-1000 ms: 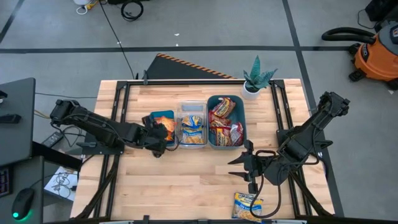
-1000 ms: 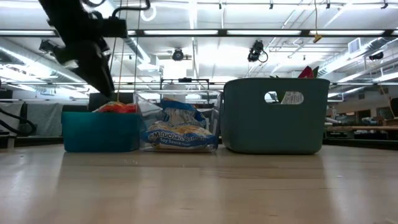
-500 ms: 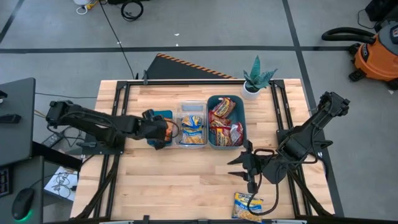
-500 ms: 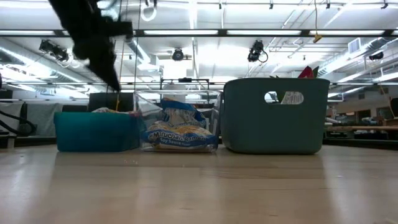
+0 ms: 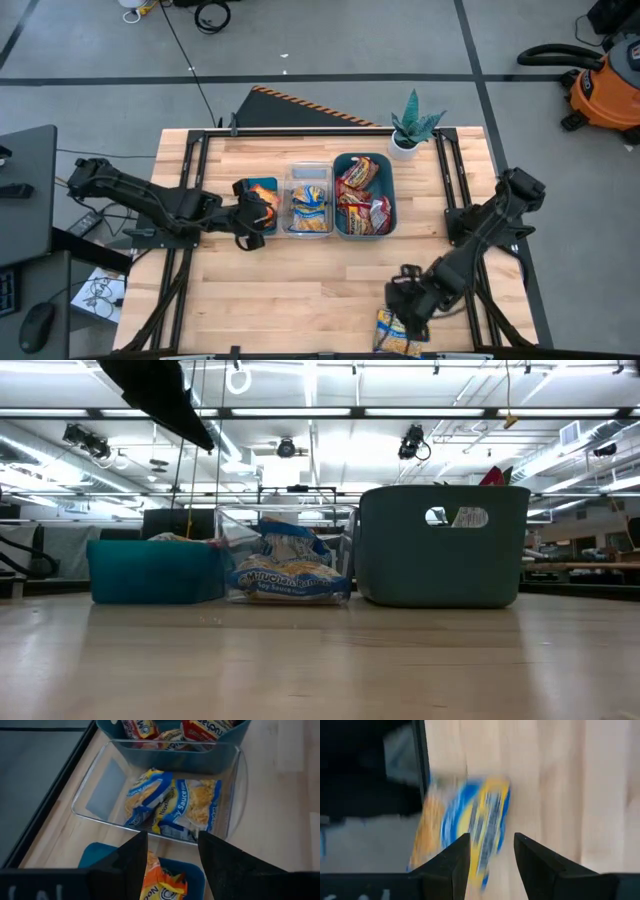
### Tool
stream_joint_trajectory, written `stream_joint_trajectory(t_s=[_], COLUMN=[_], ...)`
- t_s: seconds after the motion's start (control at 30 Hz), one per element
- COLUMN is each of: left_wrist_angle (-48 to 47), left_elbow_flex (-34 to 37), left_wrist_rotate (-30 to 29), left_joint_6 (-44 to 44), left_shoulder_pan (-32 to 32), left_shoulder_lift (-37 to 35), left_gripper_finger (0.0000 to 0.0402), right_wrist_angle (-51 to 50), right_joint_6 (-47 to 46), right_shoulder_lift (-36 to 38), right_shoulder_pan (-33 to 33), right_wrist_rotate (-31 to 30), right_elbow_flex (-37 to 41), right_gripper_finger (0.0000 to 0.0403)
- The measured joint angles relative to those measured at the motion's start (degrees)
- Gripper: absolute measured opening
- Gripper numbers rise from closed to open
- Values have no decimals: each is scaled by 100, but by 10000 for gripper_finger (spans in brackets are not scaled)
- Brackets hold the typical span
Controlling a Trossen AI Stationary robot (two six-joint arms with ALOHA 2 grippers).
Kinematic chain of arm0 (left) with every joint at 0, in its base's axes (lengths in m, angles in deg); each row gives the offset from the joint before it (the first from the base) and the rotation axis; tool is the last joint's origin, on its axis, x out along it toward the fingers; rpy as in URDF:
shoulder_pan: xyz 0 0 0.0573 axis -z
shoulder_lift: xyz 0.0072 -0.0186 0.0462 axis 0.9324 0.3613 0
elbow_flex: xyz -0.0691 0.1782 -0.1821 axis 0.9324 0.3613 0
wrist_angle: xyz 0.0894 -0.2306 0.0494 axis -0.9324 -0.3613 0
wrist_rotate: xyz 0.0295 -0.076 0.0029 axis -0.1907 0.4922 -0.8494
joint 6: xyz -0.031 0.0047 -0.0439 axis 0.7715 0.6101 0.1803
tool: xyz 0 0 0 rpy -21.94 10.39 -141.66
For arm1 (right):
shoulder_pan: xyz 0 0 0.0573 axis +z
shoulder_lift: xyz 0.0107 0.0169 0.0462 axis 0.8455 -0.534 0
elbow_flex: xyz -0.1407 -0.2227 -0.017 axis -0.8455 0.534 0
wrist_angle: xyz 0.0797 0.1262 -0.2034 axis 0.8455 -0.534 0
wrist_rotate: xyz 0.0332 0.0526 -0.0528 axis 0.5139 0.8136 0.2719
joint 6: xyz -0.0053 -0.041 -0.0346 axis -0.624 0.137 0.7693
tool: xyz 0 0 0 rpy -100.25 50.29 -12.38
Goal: Sort Maruchan noodles
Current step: Put the blue noodle pack into the transparent bin
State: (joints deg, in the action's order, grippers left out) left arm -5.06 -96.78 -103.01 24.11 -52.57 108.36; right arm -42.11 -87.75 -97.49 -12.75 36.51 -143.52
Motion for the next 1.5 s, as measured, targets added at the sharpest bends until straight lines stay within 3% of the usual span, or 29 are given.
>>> stream_joint_trajectory(t_s=[0.2, 0.4, 0.87, 1.0, 1.23, 1.5], left_wrist_angle=[-6, -1, -14, -14, -20, -6], left_elbow_flex=[0, 0, 2, 0, 0, 1], left_wrist_rotate=[-2, 1, 136, 137, 137, 407], left_joint_6=[-6, -6, 5, 6, 44, 223], left_shoulder_pan=[-7, -6, -2, -4, -4, 4], left_shoulder_lift=[0, 0, 0, 0, 2, 2], left_gripper_finger=[181, 181, 181, 181, 181, 181], right_wrist_angle=[-838, -793, -256, -221, -164, -191], right_joint_6=[-650, -1200, -645, -583, -628, -963], right_shoulder_lift=[-301, -604, -1532, -1582, -1429, -1084], right_shoulder_pan=[660, 1057, 1034, 995, 975, 831], right_wrist_rotate=[546, 494, 572, 299, 18, -1210], right_elbow_flex=[-239, -144, 25, 25, 25, 25], right_gripper_finger=[158, 158, 155, 120, 13, 6])
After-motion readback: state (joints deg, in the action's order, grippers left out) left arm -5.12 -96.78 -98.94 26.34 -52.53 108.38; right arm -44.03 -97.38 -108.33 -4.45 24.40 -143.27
